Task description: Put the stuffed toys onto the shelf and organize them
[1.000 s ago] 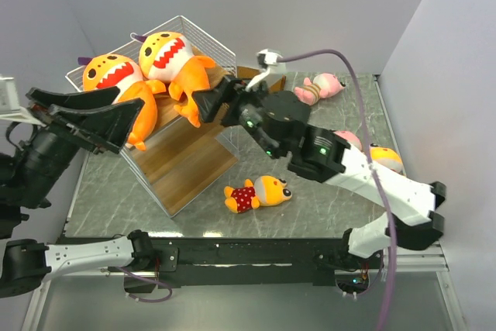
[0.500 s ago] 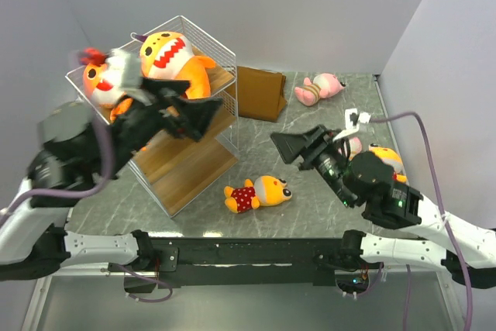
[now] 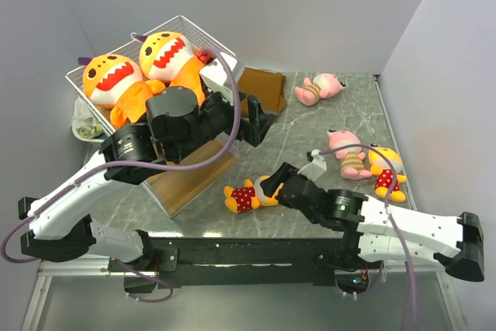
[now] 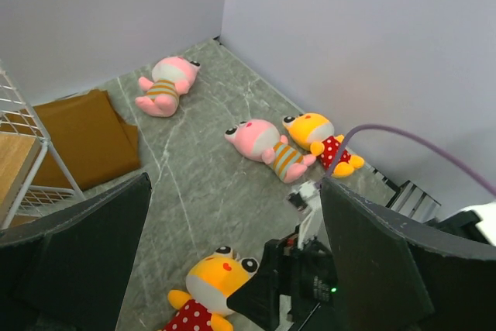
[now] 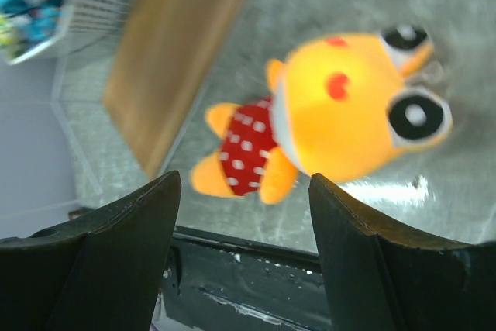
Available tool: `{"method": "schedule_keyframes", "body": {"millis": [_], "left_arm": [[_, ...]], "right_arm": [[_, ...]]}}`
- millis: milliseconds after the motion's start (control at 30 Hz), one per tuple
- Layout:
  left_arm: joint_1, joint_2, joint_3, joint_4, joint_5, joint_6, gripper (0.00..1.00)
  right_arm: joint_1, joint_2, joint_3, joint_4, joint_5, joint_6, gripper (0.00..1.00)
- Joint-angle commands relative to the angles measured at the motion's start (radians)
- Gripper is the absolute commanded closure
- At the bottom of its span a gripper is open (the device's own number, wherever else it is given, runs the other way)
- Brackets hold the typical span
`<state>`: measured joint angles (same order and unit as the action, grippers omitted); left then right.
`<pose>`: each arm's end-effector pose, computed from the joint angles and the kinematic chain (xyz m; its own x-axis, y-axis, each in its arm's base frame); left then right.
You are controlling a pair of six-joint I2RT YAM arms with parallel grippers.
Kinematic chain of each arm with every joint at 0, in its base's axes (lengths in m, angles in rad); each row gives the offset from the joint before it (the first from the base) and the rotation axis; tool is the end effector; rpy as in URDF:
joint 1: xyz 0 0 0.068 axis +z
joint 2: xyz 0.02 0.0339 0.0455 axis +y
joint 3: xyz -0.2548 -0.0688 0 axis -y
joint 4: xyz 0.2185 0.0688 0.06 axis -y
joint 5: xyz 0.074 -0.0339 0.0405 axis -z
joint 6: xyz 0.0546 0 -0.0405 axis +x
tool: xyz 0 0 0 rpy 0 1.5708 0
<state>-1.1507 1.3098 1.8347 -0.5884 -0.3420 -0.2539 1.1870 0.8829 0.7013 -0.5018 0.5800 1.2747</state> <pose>0.1140 -0.2103 0.5131 -0.2068 -0.1172 -0.9713 0.6940 0.6823 -0.2301 0.0939 0.1527 0.2543 -0.6587 0.5056 -0.5572 0.0463 0.7664 0.6407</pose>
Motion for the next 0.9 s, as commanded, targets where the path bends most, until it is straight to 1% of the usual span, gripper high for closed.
{"method": "schedule_keyframes", "body": {"millis": [0,67,200,300,333,367,400,433,467,500,533,567,600,633,700,733,767,800,867], "left_arm": [[-0.003,-0.058,-0.001,0.045,0.029,0.001,0.03],[-0.003,-0.076,-0.012,0.044,0.041,0.002,0.04],[-0.003,-0.109,-0.032,0.022,0.031,0.002,0.04],[-0.003,-0.156,-0.072,0.035,0.024,0.005,0.04],[-0.003,-0.171,-0.084,0.042,0.02,0.005,0.04],[-0.003,-0.2,-0.098,0.048,0.02,0.005,0.03],[-0.003,-0.213,-0.121,0.058,0.018,0.002,0.04],[-0.003,-0.227,-0.129,0.058,0.014,-0.002,0.03],[-0.003,-0.25,-0.137,0.056,0.012,-0.004,0.03],[-0.003,-0.26,-0.143,0.046,0.012,-0.004,0.03],[-0.003,-0.27,-0.143,0.036,0.009,-0.004,0.04],[-0.003,-0.286,-0.14,0.03,0.008,-0.001,0.04],[-0.003,-0.296,-0.137,0.018,0.005,0.005,0.04],[-0.003,-0.302,-0.132,0.01,0.0,0.016,0.04],[-0.003,-0.323,-0.123,0.006,-0.008,0.028,0.04],[-0.003,-0.33,-0.121,0.007,-0.008,0.042,0.04],[-0.003,-0.342,-0.123,0.009,-0.006,0.05,0.04],[-0.003,-0.348,-0.124,0.01,-0.006,0.057,0.03],[-0.003,-0.368,-0.136,0.019,-0.003,0.079,0.03]], "right_arm": [[-0.001,0.079,-0.026,0.003,-0.009,0.232,0.26],[-0.009,0.14,-0.022,0.0,-0.005,0.261,0.25],[-0.024,0.217,-0.016,0.045,0.01,0.242,0.23],[-0.053,0.295,-0.014,0.084,0.015,0.192,0.25],[-0.062,0.335,-0.016,0.1,0.024,0.137,0.29],[-0.078,0.352,-0.017,0.12,0.02,0.103,0.34],[-0.092,0.363,-0.032,0.184,0.017,0.056,0.41],[-0.122,0.369,-0.045,0.227,0.001,-0.062,0.59],[-0.138,0.363,-0.062,0.277,-0.015,-0.127,0.67],[-0.154,0.355,-0.098,0.393,-0.044,-0.199,0.74],[-0.186,0.337,-0.115,0.451,-0.093,-0.339,0.82],[-0.193,0.324,-0.129,0.498,-0.186,-0.409,0.83],[-0.199,0.315,-0.138,0.569,-0.239,-0.481,0.83],[-0.198,0.303,-0.134,0.577,-0.279,-0.614,0.82],[-0.199,0.298,-0.096,0.548,-0.344,-0.701,0.8],[-0.199,0.304,-0.082,0.537,-0.362,-0.786,0.78],[-0.201,0.309,-0.048,0.517,-0.391,-0.825,0.77],[-0.204,0.318,-0.028,0.452,-0.39,-0.857,0.77],[-0.204,0.346,0.018,0.39,-0.394,-0.938,0.75]]}}
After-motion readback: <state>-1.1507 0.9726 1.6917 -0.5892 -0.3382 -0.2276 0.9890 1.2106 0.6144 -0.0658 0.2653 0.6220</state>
